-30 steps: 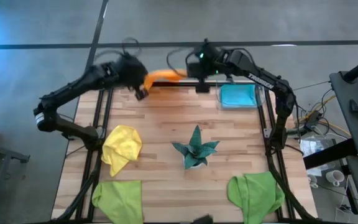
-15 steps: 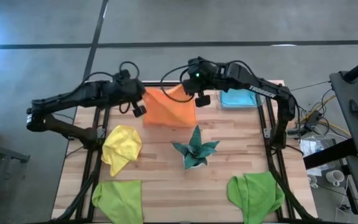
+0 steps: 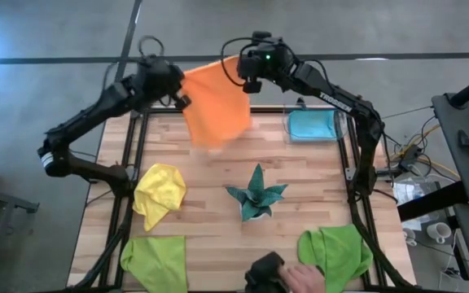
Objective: Fold microfiber towels
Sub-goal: Fold the orange microfiber cloth
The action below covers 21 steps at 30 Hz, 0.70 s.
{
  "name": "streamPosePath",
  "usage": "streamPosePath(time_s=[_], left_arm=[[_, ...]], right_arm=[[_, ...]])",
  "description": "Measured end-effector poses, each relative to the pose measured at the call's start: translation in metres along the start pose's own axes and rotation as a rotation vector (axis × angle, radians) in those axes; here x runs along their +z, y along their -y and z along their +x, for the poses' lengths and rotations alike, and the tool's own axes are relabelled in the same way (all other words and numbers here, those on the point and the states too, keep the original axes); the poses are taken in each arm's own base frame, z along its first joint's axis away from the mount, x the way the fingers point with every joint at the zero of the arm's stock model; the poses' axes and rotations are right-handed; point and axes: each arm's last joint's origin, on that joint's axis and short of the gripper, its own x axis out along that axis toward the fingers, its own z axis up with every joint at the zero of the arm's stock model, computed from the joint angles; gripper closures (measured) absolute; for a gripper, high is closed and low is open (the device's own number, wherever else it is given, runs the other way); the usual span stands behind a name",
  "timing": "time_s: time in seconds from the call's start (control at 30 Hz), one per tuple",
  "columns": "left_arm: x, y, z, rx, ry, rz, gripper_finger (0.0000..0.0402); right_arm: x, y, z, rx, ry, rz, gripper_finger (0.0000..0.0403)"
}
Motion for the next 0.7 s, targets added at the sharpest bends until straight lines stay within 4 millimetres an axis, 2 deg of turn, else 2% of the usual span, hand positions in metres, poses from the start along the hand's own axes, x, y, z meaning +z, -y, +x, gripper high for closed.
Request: streamPosePath(time_s=[0.13,0.2,0.3,0.4,0.5,0.7], left_arm=[[0.011,-0.009,-0.019,-0.034,0.02,0.002,0.0402],[0.011,-0.002,-0.026,-0.123,0.011,-0.006,0.0402],[0.0,0.018,-0.028,-0.327,-0.058,-0.021,0.0402],[-0.022,0.052,-0.021,-0.456,-0.202,-0.006,0.0402],[-0.049,0.094,-0.014,-0.544,-0.322,0.008,0.0402],[-0.104,0.17,-0.02,-0.714,-0.452,-0.003,0.0402]], right_arm=[[0.009,0.007,-0.022,0.026,0.013,-0.007,0.0394],[0.012,0.004,-0.034,0.086,-0.001,-0.006,0.0394],[0.012,-0.014,-0.046,0.254,-0.049,0.014,0.0394],[0.007,-0.042,-0.053,0.487,-0.122,0.086,0.0394],[0.007,-0.079,-0.058,0.7,-0.195,0.142,0.0394],[0.015,-0.168,-0.069,0.906,-0.267,0.042,0.0394]])
